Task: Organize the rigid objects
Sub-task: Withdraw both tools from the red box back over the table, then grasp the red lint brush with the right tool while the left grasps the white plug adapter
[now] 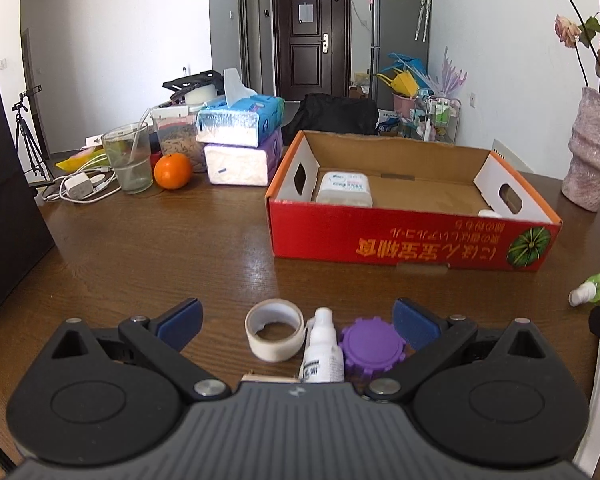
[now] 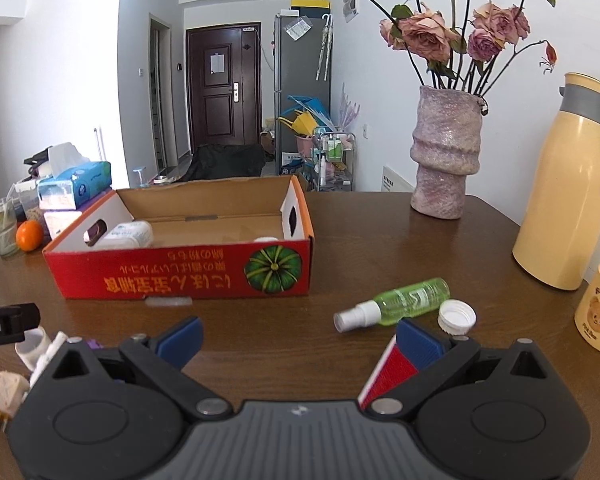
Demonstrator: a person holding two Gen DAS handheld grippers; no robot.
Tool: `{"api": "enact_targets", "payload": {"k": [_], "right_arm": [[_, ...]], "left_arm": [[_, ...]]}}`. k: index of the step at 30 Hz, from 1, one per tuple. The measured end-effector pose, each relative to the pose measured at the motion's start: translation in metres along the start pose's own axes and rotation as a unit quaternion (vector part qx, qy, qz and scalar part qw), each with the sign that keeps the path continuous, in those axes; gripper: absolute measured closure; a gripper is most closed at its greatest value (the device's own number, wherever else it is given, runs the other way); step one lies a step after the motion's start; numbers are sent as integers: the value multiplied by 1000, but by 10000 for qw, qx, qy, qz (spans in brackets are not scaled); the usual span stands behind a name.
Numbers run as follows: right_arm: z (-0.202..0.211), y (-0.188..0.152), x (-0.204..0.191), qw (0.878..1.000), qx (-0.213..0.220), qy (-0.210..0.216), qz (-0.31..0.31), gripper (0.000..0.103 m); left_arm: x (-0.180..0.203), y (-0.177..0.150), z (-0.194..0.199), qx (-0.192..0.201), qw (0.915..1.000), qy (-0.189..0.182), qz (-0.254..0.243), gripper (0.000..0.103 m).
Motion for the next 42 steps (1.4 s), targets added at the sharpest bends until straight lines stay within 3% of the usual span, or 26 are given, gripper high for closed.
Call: {"api": "enact_targets", "payload": {"k": [17,30,34,37,39,42], "right_arm": [[1,-67,26,9972,-657,-358,-9,0],[-34,-74,47,9935,-890,-706,-86,3],[-46,-75,56,9932,-932,-584,-379,11],[-50,-74,59,9945,-810,-466,-482,25],[-49,-73,58,9958,-719,-400,-413,42],[-46,-73,57,9966,-630,-385,-376,48]], "left_arm": [[-31,-38,-2,-240,9997,105,-23,0],[-48,-35,-3,-221,9995,123,168,0],[-54,-33,-3,-199,9994,136,237,0],[-60,-32,-4,-196,9993,152,292,0],[-62,-31,-4,-189,9992,165,316,0],[-67,-31,-5,-203,9990,200,347,0]]}}
Point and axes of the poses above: each gripper's, at about its wrist camera, not at the fingertips, and z roughly against the way its jaws point, x to its right, y to its top, the point moved 8 cm from there along -z, roughly the way its jaws point, and after that the axes turned 11 degrees about z, right-handed, at the moved point
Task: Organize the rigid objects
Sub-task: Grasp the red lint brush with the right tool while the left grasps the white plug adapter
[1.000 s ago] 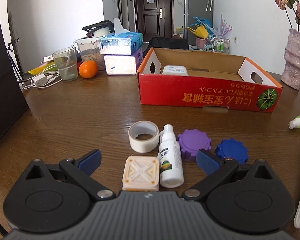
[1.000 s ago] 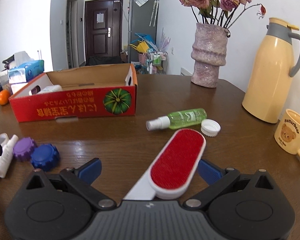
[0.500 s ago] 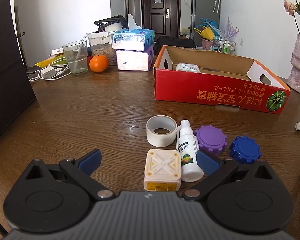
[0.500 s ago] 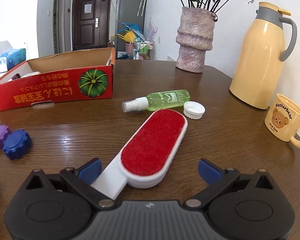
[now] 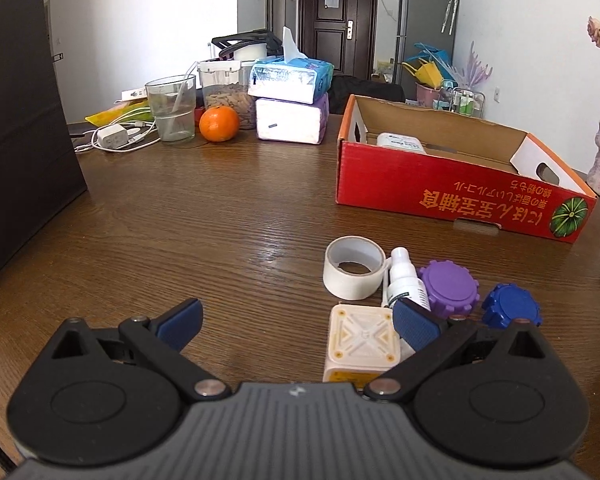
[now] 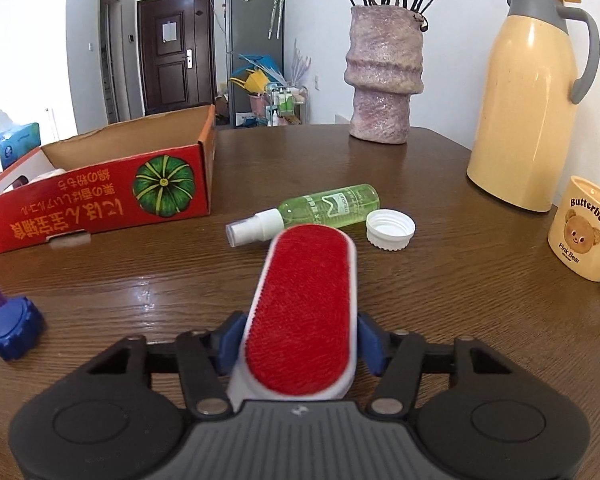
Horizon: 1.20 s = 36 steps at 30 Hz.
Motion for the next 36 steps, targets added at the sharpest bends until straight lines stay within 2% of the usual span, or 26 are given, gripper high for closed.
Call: {"api": "enact_targets", "payload": {"k": [11,17,20,22,23,26,29,30,31,36], "right_arm": [[5,-2,-1,9999,73,102,3,48],[6,-1,-5,9998,85,168,92,48],[6,-2,-5,9998,88,177,95,48],[6,-2,-5,9998,88,177,98,48],[6,-2,-5,9998,88,177,102,48],[7,-2,-7,9997,92,191,140,48],[8,-2,-9,9996,94,195,197,48],[8,-2,-10,9995,96,213,212,48],[8,-2,-10,9994,99,226,224,48],[9,-3,-9,9993,125,303,170,48]], "left_arm": [[2,-5,-6,-111,9998,-168,-33,0],[7,-10,-11,-164,9997,-98,-165,2],[9,-16,-17,-323,9991,-27,-279,11],[11,-20,-21,-421,9986,-35,-316,23],[11,-21,-22,-453,9984,-43,-327,25],[13,-22,-21,-437,9983,-125,-356,36],[17,-23,-20,-403,9981,-232,-407,52],[18,-23,-20,-397,9979,-277,-420,60],[19,-23,-19,-385,9979,-294,-435,63],[19,-23,-19,-396,9978,-314,-423,63]]}}
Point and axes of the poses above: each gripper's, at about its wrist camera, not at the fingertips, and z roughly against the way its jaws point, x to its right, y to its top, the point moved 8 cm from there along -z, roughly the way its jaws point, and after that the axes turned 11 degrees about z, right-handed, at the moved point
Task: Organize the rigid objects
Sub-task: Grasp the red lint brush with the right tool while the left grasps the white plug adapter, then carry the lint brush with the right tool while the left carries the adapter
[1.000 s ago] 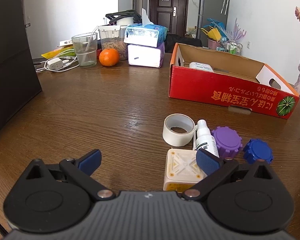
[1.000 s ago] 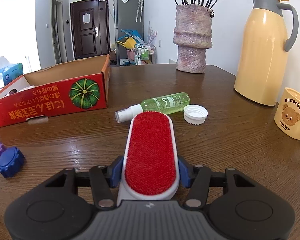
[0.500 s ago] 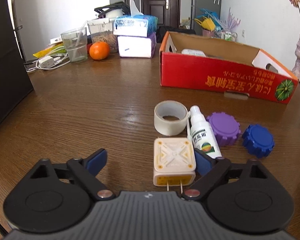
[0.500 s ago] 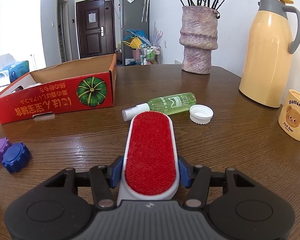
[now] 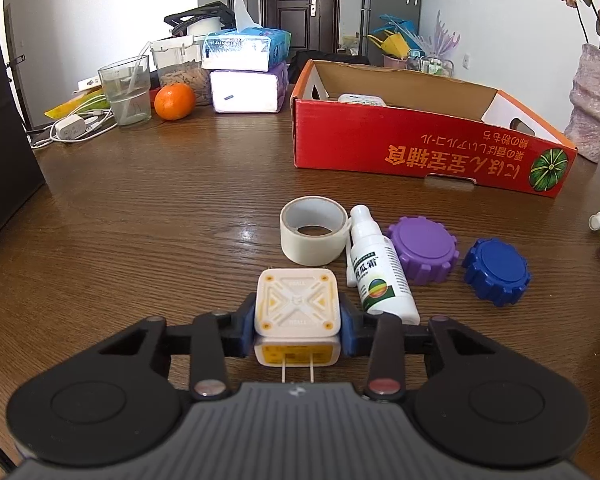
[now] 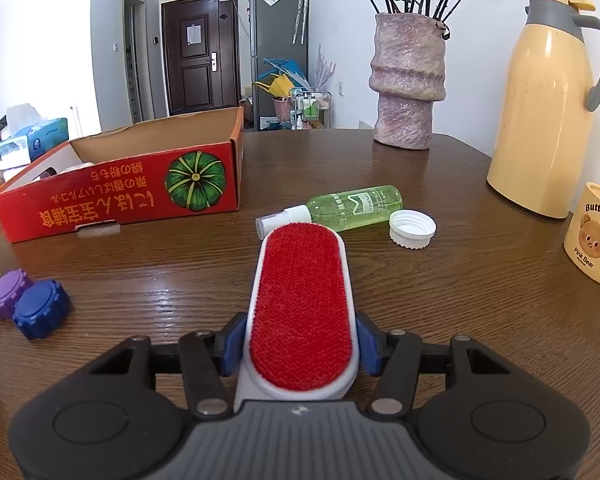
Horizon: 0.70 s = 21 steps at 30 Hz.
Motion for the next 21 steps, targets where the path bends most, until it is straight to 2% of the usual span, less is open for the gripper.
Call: {"api": "enact_targets", "payload": {"k": [11,21], "right_arm": [[12,0,-4,9997,260,36,-12,48],[31,5,-17,9984,504,260,-48,48]], "left_arm": [[-1,2,11,185,9998,-54,42,63],[-2,6,28,352,9991,-171,191,63]]}}
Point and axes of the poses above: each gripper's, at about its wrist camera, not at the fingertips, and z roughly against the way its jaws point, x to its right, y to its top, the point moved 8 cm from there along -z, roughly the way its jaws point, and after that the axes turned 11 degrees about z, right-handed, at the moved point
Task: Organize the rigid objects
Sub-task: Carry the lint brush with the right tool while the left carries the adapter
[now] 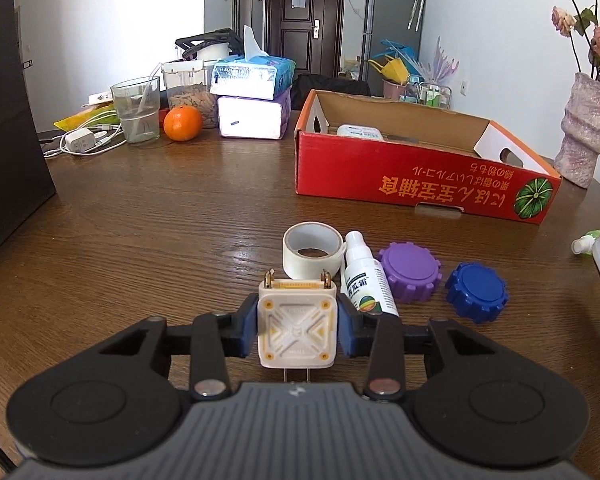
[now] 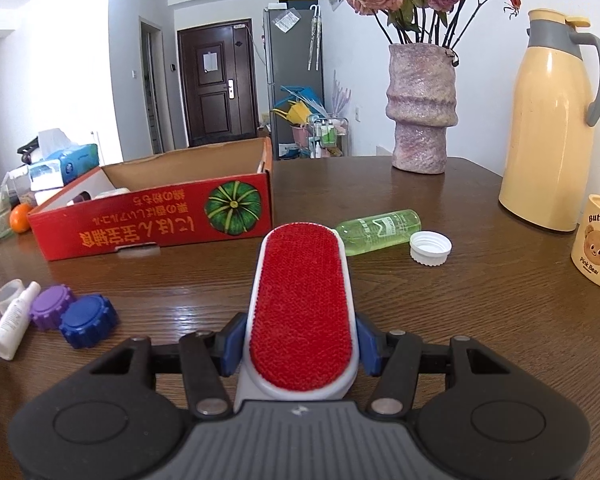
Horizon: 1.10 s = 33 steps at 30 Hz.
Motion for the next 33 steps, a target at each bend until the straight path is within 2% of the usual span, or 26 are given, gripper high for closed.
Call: {"api": "enact_targets", "payload": {"k": [16,33], "right_arm": [[15,20,-23,9992,286,294,29,48],[22,65,-57,9958,663,587,236,48]], "left_arm": [[9,19,24,267,9993,-240,95,63],[59,62,29,567,9966,-596,-3,63]]}}
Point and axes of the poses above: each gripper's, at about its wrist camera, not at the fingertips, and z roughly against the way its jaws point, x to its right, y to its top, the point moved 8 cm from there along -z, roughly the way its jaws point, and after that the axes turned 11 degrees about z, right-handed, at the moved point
